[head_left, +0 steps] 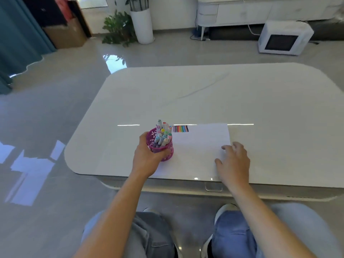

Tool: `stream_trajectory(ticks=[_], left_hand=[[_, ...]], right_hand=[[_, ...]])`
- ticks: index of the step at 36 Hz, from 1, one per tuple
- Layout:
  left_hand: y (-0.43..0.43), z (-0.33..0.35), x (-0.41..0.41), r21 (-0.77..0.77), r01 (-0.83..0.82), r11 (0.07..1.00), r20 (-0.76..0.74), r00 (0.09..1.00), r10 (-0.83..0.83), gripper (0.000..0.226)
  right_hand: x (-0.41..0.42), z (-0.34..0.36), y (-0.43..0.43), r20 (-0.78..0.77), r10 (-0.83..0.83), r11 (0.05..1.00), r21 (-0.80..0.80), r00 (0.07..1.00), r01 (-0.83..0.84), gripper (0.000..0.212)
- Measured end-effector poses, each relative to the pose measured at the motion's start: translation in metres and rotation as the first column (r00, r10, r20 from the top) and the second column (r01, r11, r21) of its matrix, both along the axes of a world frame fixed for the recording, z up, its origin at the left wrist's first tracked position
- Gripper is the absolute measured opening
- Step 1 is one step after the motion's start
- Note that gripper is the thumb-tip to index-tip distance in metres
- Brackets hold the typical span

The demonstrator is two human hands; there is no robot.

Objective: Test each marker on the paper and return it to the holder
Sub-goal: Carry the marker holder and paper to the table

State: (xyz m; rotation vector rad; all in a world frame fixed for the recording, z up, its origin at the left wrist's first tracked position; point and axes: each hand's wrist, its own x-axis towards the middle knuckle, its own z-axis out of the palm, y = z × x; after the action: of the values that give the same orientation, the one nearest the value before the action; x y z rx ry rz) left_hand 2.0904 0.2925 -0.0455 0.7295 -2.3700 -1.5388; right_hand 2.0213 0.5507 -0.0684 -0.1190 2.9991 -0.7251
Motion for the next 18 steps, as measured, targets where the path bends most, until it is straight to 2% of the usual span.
stream_trajectory(ticks=[4, 7, 10, 14, 18], left_hand=[[0.002, -0.001, 0.002, 0.001, 0.009, 1.0, 0.004, 1.0, -0.009, 0.086], [0.002, -0.003, 0.001, 0.014, 0.003, 1.0, -0.008, 1.0, -0.003, 0.086], [0.004, -0.006, 0.0, 0.03, -0.001, 1.0, -0.036, 0.999, 0.002, 0.087], [0.007, -0.012, 0.001, 0.053, -0.024, 0.998, -0.07, 0.997, 0.027, 0.096], [-0.002, -0.013, 0.004, 0.025, -0.05, 0.998, -0.047, 0.998, 0.051, 0.095]], right_hand=[[0.008, -0.003, -0.007, -0.084, 0.11, 0.994, 0.034, 0.99, -0.107, 0.04], [0.008, -0.004, -0.02, -0.009, 0.201, 0.976, -0.082, 0.98, -0.201, 0.042], [0.009, -0.01, -0.033, 0.022, 0.289, 0.954, -0.088, 0.957, -0.286, 0.046], [0.011, -0.02, -0.04, 0.053, 0.305, 0.952, -0.056, 0.951, -0.302, 0.051], [0.009, -0.023, -0.034, 0.049, 0.298, 0.953, -0.066, 0.953, -0.295, 0.048]])
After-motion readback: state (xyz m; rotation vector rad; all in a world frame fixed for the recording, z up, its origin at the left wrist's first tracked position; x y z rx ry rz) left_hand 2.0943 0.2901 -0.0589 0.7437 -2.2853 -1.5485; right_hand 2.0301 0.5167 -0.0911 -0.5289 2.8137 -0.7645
